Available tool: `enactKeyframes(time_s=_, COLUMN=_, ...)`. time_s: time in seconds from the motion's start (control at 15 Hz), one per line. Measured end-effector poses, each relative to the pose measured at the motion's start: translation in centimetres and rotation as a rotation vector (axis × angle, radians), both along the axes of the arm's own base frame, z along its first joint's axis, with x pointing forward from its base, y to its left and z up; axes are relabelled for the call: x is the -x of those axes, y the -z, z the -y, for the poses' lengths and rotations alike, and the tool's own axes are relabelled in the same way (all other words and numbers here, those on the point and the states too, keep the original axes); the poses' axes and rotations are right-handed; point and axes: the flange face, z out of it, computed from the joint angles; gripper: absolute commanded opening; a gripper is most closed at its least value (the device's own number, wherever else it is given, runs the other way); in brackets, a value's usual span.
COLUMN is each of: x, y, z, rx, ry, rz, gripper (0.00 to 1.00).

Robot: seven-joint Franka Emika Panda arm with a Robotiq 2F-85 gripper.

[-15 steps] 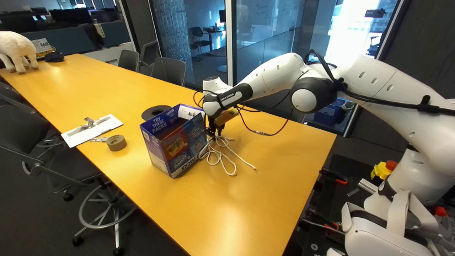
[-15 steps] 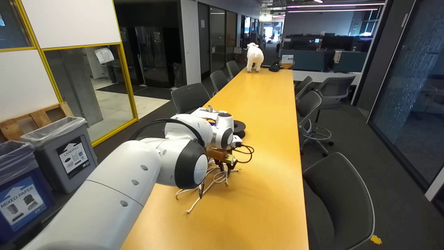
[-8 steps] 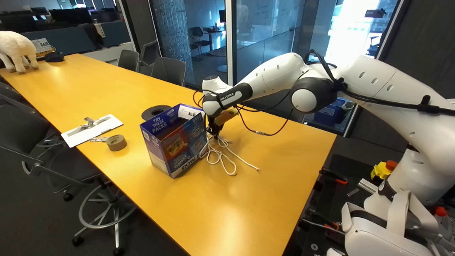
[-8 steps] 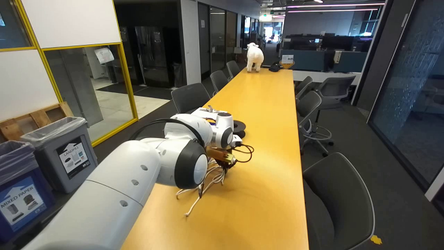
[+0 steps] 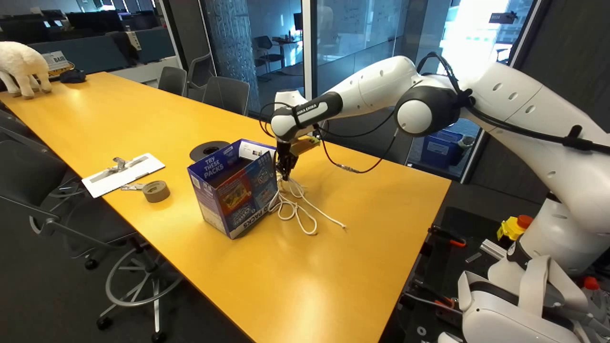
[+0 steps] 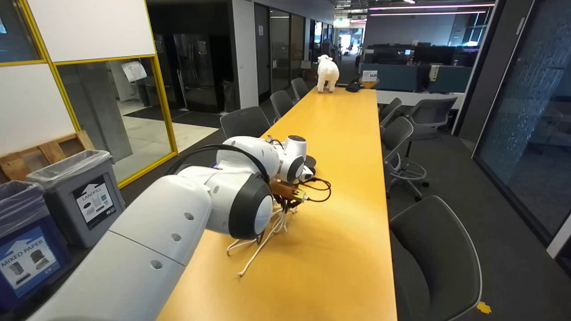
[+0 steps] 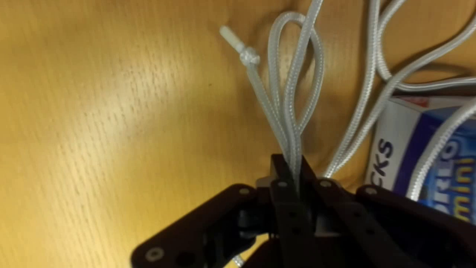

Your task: Place the two white ropes inside the blue box

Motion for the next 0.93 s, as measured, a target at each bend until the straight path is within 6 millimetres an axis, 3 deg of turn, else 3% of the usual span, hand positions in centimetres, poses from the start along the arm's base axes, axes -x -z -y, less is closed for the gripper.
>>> enactKeyframes(time_s=0.47, x=2.6, y=-10.7, z=0.1, rx=-0.218, ry=-0.139, rz=0.051, gripper=0.09)
enactKeyframes(time_s=0.93, x=6.1, y=-25.1, z=-2.3, rx=-0.316, ry=-0.168, rz=0.182, gripper=0.09)
